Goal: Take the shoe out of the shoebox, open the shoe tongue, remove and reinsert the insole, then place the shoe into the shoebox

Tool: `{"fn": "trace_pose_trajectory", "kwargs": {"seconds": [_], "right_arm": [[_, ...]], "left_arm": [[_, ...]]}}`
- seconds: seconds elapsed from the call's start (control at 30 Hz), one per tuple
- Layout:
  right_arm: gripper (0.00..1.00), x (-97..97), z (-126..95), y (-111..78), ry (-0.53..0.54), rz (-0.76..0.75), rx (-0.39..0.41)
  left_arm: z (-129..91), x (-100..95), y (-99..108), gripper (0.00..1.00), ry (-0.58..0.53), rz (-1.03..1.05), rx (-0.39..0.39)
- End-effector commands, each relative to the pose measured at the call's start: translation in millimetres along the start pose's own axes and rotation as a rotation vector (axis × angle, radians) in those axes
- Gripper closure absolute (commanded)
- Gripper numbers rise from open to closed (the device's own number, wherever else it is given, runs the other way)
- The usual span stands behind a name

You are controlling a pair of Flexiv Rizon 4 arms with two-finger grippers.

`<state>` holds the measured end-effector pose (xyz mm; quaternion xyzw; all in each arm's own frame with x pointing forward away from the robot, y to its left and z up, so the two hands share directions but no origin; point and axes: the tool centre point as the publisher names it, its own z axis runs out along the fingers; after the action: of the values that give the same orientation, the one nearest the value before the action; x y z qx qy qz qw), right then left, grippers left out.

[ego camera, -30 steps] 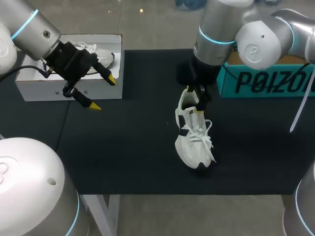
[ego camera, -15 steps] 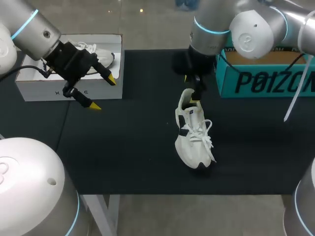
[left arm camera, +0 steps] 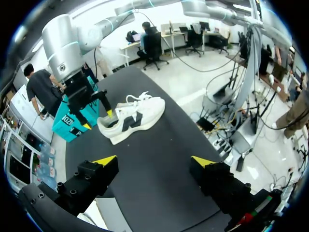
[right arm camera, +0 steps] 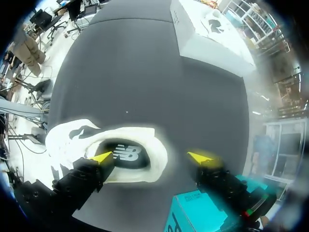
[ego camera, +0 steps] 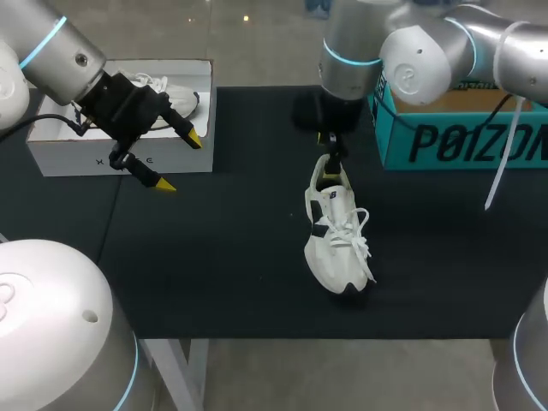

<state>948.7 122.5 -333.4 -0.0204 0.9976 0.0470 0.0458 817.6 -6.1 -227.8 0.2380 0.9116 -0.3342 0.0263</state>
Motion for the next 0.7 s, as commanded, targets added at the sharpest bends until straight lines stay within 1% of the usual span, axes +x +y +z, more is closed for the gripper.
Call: {"fn": "trace_pose_trajectory", "kwargs": {"seconds": [0.03, 0.17, 0.47, 0.5, 0.53, 0.6, 0.63, 0.67, 0.7], "right_arm": [[0.00, -5.5, 17, -1.8, 0.004, 0.014, -0.003], [0.00, -9.6, 24, -6.8, 0.007, 0.025, 0.001], [0.00, -15.2, 31, -9.9, 0.011, 0.027, 0.010], [0.05, -15.4, 31, -9.8, 0.011, 0.027, 0.011], [0.43, -15.4, 32, -9.9, 0.012, 0.027, 0.012], [0.77, -15.7, 33, -10.9, 0.012, 0.030, 0.013], [0.83, -15.8, 35, -11.8, 0.012, 0.031, 0.014], [0.85, -15.9, 35, -12.6, 0.013, 0.032, 0.014], [0.93, -15.7, 36, -13.3, 0.014, 0.033, 0.014]], "left_arm": [[0, -0.3, 0, 0.00, 0.002, 0.000, -0.003], [0, -0.3, 0, 0.00, 0.002, 0.000, -0.003], [0, -0.3, 0, 0.00, 0.002, 0.000, -0.003], [0, -0.3, 0, 0.00, 0.002, 0.000, -0.003], [0, -0.3, 0, 0.00, 0.002, 0.000, -0.003], [0, -0.3, 0, 0.00, 0.002, 0.000, -0.003], [0, -0.3, 0, 0.00, 0.002, 0.000, -0.003], [0, -0.3, 0, 0.00, 0.002, 0.000, -0.003], [0, -0.3, 0, 0.00, 0.002, 0.000, -0.003]]}}
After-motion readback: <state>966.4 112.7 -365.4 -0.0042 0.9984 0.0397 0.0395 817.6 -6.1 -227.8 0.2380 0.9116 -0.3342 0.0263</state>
